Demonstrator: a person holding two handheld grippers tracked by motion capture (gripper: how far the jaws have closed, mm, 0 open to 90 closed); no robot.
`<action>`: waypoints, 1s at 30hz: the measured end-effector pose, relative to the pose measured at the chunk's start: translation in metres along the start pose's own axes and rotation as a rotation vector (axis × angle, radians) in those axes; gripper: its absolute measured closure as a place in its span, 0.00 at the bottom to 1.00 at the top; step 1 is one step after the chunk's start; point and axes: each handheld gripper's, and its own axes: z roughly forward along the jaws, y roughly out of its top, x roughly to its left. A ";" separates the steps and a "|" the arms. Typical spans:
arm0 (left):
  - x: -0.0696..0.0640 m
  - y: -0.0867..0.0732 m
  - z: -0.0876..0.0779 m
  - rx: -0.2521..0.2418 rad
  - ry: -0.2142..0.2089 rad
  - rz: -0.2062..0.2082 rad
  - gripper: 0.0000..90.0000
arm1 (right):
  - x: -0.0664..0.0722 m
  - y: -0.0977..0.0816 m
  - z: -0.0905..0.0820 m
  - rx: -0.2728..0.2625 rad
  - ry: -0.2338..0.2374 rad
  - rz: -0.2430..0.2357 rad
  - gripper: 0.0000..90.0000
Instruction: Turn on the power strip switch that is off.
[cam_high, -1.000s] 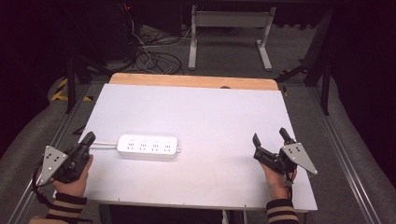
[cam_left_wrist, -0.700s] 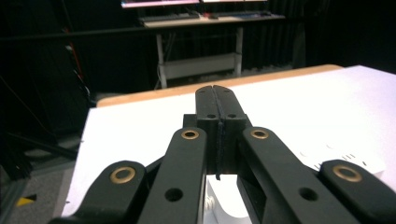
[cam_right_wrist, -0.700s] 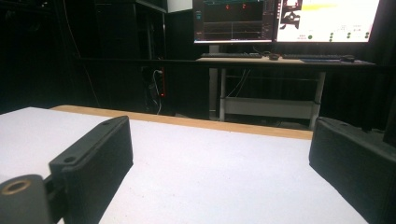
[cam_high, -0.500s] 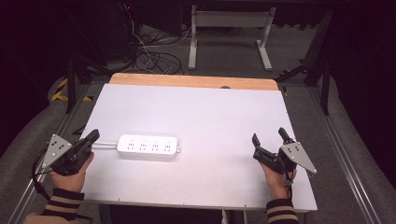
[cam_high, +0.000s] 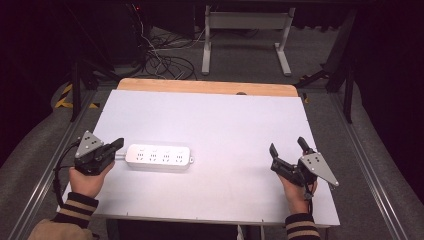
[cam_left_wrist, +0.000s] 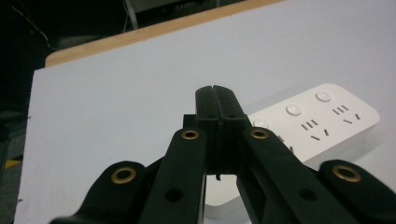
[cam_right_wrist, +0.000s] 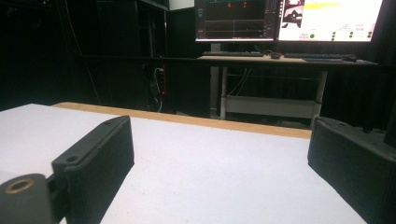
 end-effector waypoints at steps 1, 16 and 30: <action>-0.001 0.001 0.003 0.013 0.005 0.007 1.00 | 0.000 0.000 0.000 -0.001 0.001 -0.001 0.08; -0.017 0.030 0.049 0.291 -0.046 0.060 1.00 | 0.003 0.002 0.000 0.004 0.016 -0.008 0.09; -0.019 0.029 0.081 0.484 0.006 0.040 1.00 | 0.007 0.003 0.002 0.006 0.035 -0.008 0.09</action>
